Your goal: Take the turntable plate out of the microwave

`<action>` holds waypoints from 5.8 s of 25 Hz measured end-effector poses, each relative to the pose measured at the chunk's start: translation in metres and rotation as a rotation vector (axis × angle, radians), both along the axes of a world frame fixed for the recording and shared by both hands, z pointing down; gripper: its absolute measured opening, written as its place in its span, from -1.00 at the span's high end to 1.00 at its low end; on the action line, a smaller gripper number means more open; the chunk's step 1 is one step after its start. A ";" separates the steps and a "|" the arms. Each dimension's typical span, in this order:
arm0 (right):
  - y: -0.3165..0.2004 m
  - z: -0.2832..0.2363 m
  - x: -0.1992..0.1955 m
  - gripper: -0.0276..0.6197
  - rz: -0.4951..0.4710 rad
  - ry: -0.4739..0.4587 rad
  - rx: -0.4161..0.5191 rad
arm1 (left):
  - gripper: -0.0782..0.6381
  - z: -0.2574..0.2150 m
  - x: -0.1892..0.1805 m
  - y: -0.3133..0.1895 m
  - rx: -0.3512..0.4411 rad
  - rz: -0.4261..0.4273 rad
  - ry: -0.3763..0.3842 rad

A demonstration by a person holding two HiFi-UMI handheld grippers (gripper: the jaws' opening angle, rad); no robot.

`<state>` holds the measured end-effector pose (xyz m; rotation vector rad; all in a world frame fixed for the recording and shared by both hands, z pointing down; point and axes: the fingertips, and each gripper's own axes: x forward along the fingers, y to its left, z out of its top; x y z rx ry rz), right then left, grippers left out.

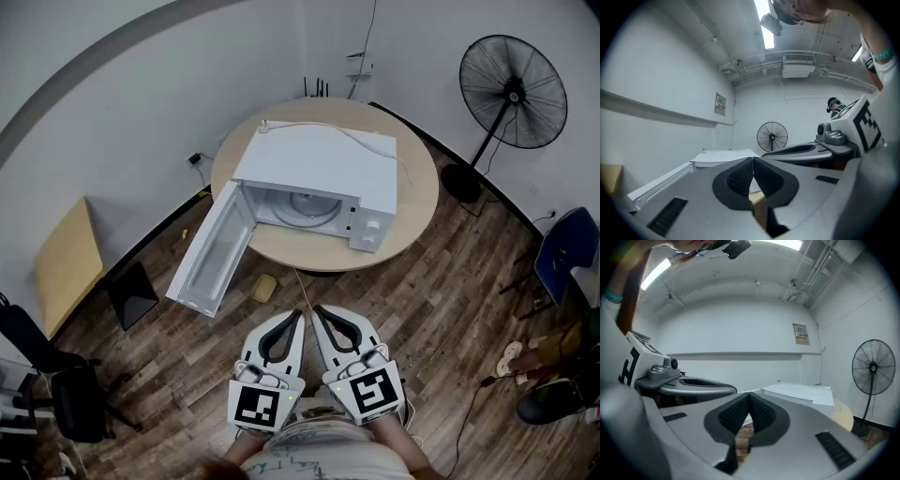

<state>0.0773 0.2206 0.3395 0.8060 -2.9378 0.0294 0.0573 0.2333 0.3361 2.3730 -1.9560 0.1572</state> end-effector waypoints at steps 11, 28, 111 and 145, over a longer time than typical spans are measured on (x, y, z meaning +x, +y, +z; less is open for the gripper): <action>0.006 -0.002 0.041 0.94 0.000 -0.085 -0.013 | 0.74 0.004 0.026 0.015 -0.006 -0.028 0.019; 0.008 -0.010 0.051 0.94 -0.036 -0.087 0.013 | 0.74 -0.007 0.040 0.015 0.023 -0.058 -0.039; -0.306 -0.002 -0.090 0.94 0.187 -0.026 0.012 | 0.74 -0.005 -0.108 -0.311 0.040 0.194 0.031; -0.309 0.062 -0.125 0.94 0.376 0.089 -0.139 | 0.74 0.060 -0.147 -0.313 -0.118 0.387 0.050</action>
